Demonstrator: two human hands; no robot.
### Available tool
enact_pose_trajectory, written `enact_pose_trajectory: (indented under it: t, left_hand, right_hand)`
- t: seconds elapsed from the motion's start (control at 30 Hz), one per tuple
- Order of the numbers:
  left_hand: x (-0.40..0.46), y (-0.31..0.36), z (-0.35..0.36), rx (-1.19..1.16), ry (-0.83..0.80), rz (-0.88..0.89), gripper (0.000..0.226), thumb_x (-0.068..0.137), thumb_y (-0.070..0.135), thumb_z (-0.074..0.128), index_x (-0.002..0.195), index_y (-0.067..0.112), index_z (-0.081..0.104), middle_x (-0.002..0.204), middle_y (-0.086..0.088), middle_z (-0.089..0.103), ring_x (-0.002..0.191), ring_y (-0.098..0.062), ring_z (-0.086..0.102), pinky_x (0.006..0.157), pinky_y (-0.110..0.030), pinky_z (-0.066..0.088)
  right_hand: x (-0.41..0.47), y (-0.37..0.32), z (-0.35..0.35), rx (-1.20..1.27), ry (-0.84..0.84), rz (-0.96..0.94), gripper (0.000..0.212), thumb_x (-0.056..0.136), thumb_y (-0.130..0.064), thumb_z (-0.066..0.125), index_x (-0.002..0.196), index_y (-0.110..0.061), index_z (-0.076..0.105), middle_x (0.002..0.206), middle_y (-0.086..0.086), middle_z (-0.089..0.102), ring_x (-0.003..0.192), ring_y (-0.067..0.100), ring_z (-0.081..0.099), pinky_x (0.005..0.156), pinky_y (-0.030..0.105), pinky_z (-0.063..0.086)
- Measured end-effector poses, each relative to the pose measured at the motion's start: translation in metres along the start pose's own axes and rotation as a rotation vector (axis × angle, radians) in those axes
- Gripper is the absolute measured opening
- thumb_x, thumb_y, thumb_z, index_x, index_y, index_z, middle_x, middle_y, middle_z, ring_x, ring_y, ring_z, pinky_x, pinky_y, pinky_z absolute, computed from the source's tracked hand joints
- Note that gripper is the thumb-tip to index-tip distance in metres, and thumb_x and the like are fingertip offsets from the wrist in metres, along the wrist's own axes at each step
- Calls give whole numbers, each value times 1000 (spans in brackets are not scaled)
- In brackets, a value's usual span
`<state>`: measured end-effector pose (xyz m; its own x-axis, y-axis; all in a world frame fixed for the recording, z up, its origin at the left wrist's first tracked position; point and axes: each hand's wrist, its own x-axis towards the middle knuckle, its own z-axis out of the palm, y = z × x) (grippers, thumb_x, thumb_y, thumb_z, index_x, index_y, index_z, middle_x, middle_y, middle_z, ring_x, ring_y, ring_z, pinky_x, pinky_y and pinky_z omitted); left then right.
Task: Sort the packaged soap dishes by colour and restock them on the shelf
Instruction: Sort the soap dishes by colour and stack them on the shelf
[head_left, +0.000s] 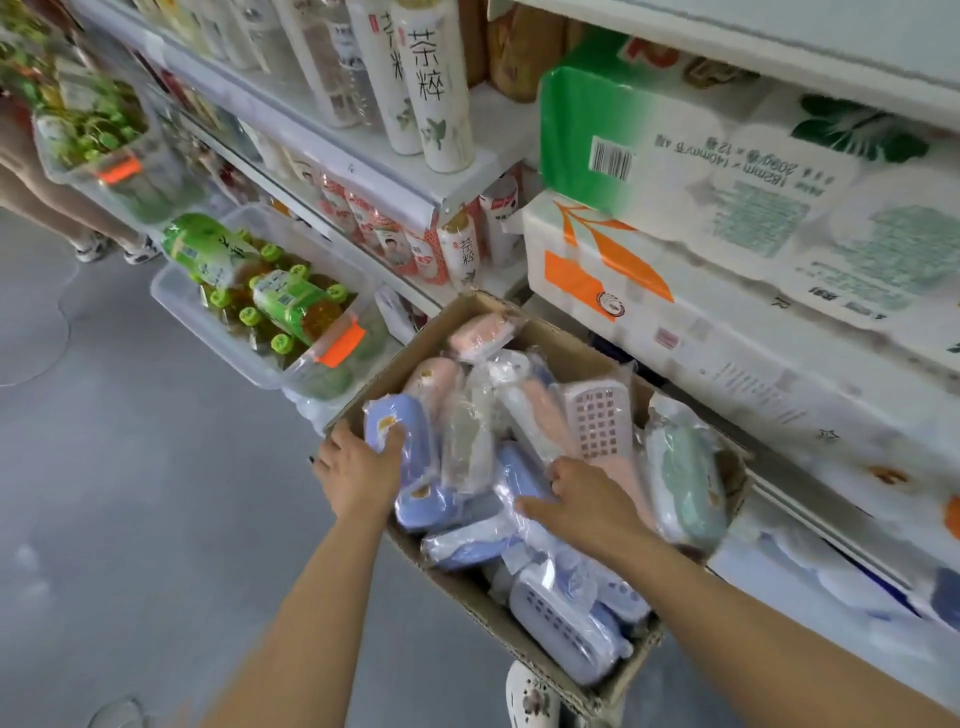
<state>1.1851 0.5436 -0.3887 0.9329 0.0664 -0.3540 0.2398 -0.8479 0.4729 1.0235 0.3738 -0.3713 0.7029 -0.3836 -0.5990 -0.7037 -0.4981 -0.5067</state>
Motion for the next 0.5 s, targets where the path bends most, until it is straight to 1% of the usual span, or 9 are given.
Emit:
enact_pose_trajectory:
  t: [0.07,0.1,0.17,0.23,0.3,0.33,0.4,0.43,0.5]
  left_hand:
    - [20,-7,8,-94,-137,-161,89,91,54,59,152,4,18,154,-20,28,140,-39,30,111,-45,31]
    - [27,-10,14,-158,-202,-233,89,90,53,60,152,2,21,152,-20,32,136,-40,37,106,-43,37]
    - [35,-10,21,-312,-284,-310,84,85,54,67,142,-1,39,137,-20,51,117,-40,55,91,-44,50]
    - [39,-12,22,-395,-309,-312,89,65,64,78,126,2,57,117,-15,64,100,-36,65,83,-48,57]
    - [41,-18,19,-368,-317,-290,101,37,72,82,111,6,64,104,-10,69,92,-32,68,86,-47,57]
    - [37,-17,14,-365,-325,-285,101,32,71,84,108,6,65,101,-8,70,89,-30,68,84,-44,57]
    - [24,-14,6,-383,-343,-285,85,45,61,90,105,5,65,96,-6,68,80,-25,65,71,-33,54]
    - [19,-14,4,-400,-347,-285,76,53,53,91,105,4,65,96,-7,68,78,-26,64,66,-33,52]
    - [9,-15,1,-490,-348,-277,64,59,40,92,106,5,66,98,-10,72,84,-29,69,71,-38,57]
  right_hand:
    - [9,-7,17,-129,-27,-31,53,83,-58,62,111,-14,53,108,-1,54,106,21,54,81,33,43]
    - [14,-9,26,-194,-18,-51,58,84,-58,62,117,-12,51,112,2,53,113,23,50,85,33,41]
    - [21,-11,42,-343,28,-71,67,86,-52,61,131,-6,41,126,9,51,121,28,45,95,35,39]
    - [25,-11,52,-430,75,-47,68,88,-39,62,137,-3,31,133,14,49,123,30,46,97,36,41]
    - [26,-11,51,-434,100,-32,60,88,-32,62,134,-5,33,130,15,52,120,30,50,90,36,44]
    - [26,-10,47,-419,107,-31,57,88,-32,61,132,-7,35,128,14,54,118,30,52,85,36,45]
    - [21,-9,37,-384,121,-28,55,88,-36,57,132,-8,36,123,12,57,113,30,55,77,36,42]
    - [17,-9,31,-369,137,-28,55,88,-38,55,131,-9,37,120,10,59,110,29,57,74,35,41]
    - [5,-8,18,-299,172,-13,50,88,-44,54,125,-13,41,113,6,61,103,27,59,71,34,40]
